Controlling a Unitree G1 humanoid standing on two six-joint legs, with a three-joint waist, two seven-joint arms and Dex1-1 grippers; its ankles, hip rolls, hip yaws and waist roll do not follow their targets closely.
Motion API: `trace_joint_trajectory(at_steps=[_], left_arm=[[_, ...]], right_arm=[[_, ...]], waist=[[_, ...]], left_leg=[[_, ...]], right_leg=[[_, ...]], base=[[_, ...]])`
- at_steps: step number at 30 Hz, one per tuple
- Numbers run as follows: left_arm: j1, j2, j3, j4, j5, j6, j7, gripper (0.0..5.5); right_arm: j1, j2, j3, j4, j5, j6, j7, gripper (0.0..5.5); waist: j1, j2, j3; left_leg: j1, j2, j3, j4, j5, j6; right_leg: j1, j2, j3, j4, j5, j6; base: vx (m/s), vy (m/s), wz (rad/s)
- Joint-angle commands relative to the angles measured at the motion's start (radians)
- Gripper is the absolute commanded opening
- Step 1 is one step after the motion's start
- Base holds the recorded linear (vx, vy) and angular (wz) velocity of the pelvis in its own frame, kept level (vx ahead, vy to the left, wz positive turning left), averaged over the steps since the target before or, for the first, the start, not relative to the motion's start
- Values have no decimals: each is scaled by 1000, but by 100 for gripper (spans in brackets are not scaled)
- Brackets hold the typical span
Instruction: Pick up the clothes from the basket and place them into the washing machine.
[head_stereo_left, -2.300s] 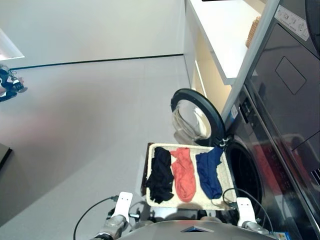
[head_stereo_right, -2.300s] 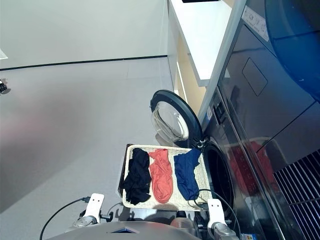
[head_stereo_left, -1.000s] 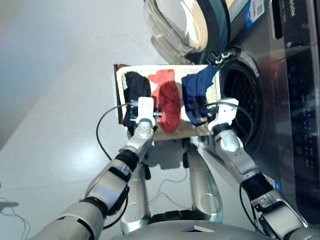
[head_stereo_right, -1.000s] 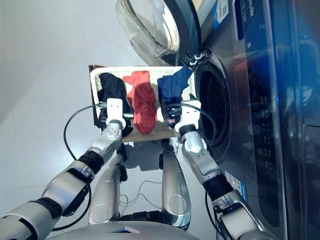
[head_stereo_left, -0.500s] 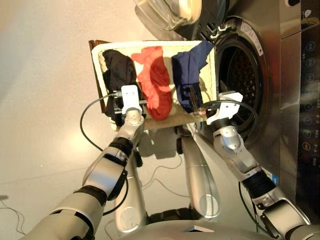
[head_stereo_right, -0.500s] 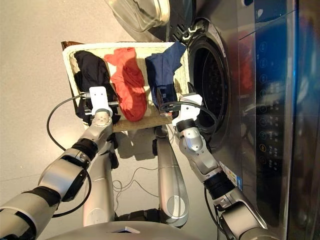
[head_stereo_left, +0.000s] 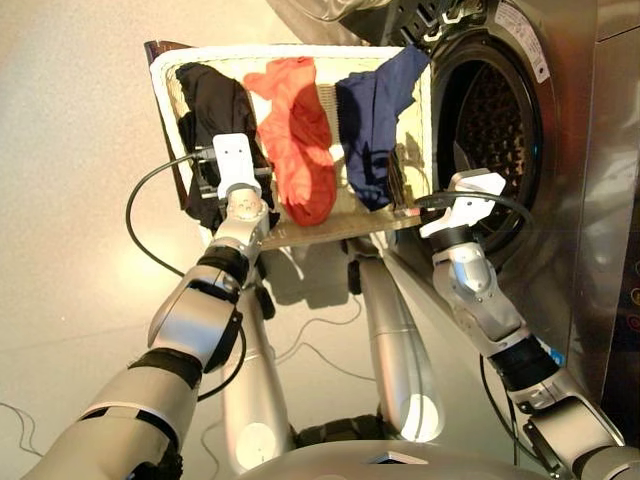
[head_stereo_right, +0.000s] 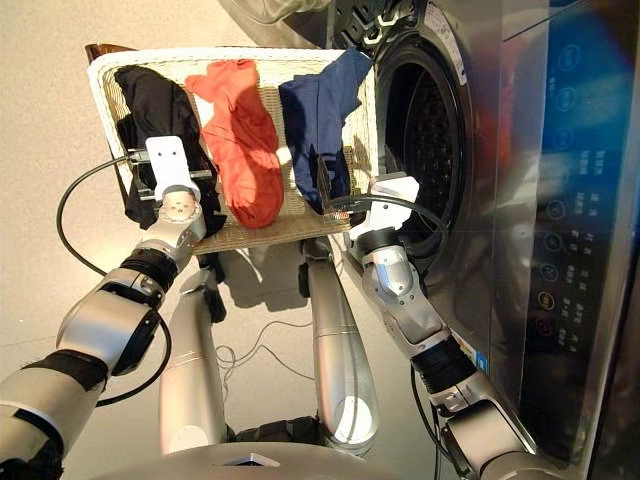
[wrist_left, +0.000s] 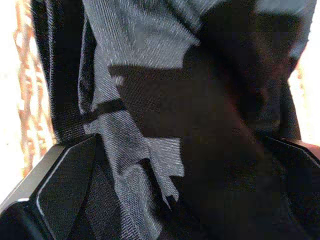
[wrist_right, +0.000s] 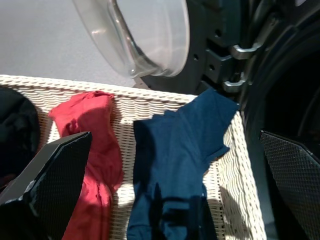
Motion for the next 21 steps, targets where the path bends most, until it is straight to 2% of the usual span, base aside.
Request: trace_joint_trajectory(at_steps=[1,6,7,13,15,17,21], left_arm=[[-39,29,35,42,2,-14,13,550],[-59,42,42,59,-7,-9,16,550],[-58,42,45,59,-10,-10,17,550],[-62,44,53,66,-26,-14,11,550],[-62,42,56,65,-35,-15,7,248],[-62,37,53,60,-35,-17,4,0],[-53,19,48,49,-38,-22,2,0]], right_arm=[[33,-18,-17,-124,9,-94,12,550],[35,-26,-18,-132,27,-95,12,550],[33,-27,-19,-134,26,-94,11,550],[27,-32,-17,-142,29,-88,16,550],[29,-32,-19,-147,33,-89,18,550],[29,-36,-23,-147,32,-87,18,550],[32,-40,-29,-144,30,-83,17,550]], waist=[[-9,4,-41],[-11,0,-42],[-7,3,-44],[-5,-4,-40],[-6,-2,-41],[-7,3,-44],[-6,9,-51]], left_leg=[[-46,15,-39,176,-109,21],[-68,18,-42,191,-109,22],[-56,23,-43,200,-145,19],[-77,28,-38,214,-146,22],[-84,28,-38,218,-145,22],[-91,29,-40,219,-142,21],[-97,30,-38,213,-135,19]], right_leg=[[23,8,33,26,-4,93],[3,7,36,36,0,97],[9,12,37,52,-31,103],[-8,8,45,59,-31,108],[-15,8,46,61,-32,108],[-22,6,47,63,-31,108],[-30,1,45,61,-28,108]], base=[[0,0,0],[12,7,-5],[63,40,-25],[10,7,-7],[0,0,0],[0,0,0],[0,0,0]])
